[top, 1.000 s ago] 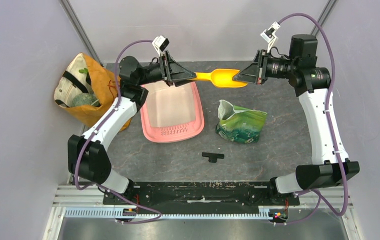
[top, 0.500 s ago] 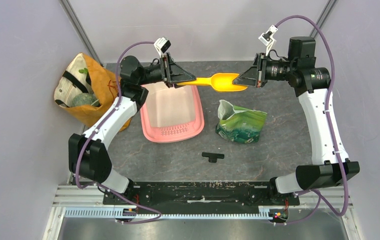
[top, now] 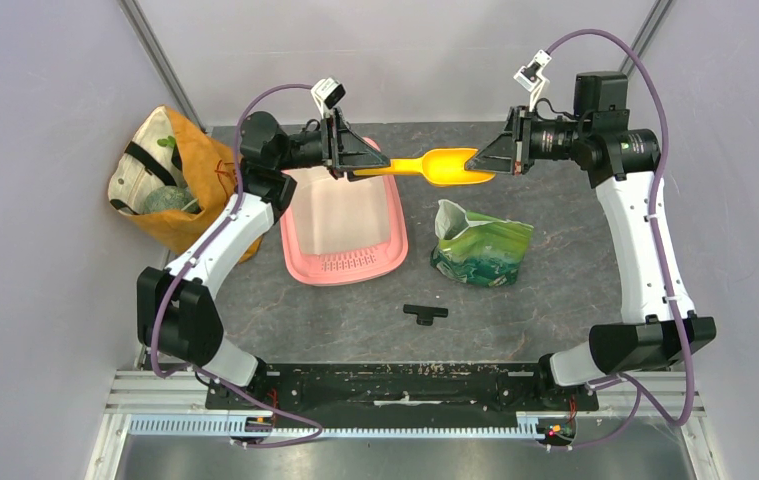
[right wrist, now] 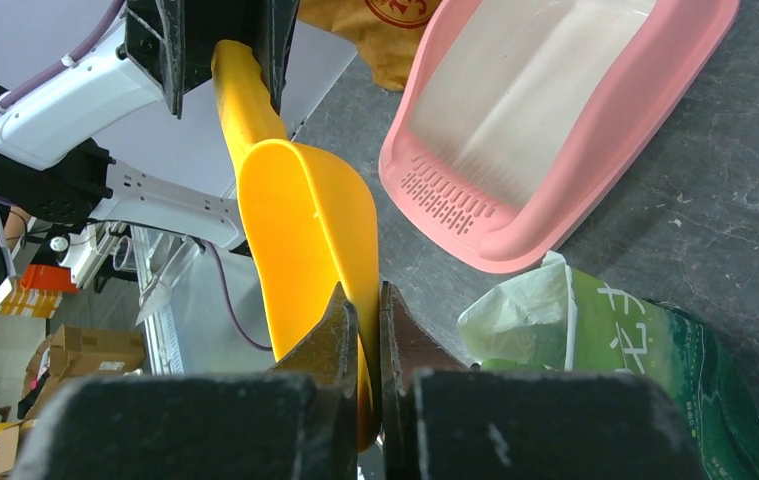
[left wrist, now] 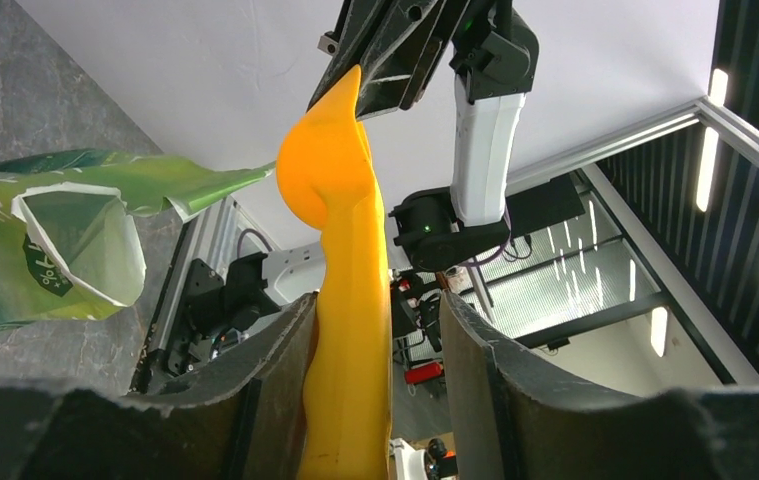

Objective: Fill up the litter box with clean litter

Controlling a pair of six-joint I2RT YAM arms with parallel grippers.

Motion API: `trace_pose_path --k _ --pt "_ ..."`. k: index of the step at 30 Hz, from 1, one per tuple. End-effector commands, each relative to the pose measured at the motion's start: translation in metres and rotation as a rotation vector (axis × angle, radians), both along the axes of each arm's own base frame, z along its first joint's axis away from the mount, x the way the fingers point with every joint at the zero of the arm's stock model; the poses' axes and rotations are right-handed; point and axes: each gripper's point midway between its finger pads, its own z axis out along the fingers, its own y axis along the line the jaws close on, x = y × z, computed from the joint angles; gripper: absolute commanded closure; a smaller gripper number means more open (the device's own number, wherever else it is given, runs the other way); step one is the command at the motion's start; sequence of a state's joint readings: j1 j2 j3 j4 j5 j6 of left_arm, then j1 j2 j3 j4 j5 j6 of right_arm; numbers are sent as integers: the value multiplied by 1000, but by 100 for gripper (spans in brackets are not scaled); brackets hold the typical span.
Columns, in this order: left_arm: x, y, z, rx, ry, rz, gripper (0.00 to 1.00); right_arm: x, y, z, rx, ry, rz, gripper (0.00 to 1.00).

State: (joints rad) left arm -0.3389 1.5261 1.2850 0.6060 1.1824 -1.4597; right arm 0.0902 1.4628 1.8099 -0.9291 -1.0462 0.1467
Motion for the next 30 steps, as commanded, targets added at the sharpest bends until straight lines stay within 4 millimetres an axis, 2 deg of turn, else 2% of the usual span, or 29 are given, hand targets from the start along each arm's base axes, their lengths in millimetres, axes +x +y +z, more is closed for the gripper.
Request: trace_pose_path --k 1,8,21,24,27,28,29,30 --pt "-8 -1 5 9 -46 -38 48 -2 1 14 -1 -59 16 100" --pt "-4 -2 -1 19 -28 -19 54 -3 2 11 -2 -48 18 100" --pt "-5 -6 -1 15 -30 -21 57 -2 4 7 -8 -41 19 100" --pt "-5 -6 -2 15 -26 -23 65 -2 4 7 -9 -39 20 100" --pt "-5 -6 -3 13 -23 -20 77 -2 4 7 -8 -38 19 100" --pt "-6 -6 -3 11 -19 -21 83 -2 4 7 -7 -36 16 98" --pt "-6 -5 -2 7 -21 -18 91 -1 4 8 -5 -35 13 87" --pt "-7 -4 -1 2 -23 -14 98 -1 3 10 -2 -38 11 71"
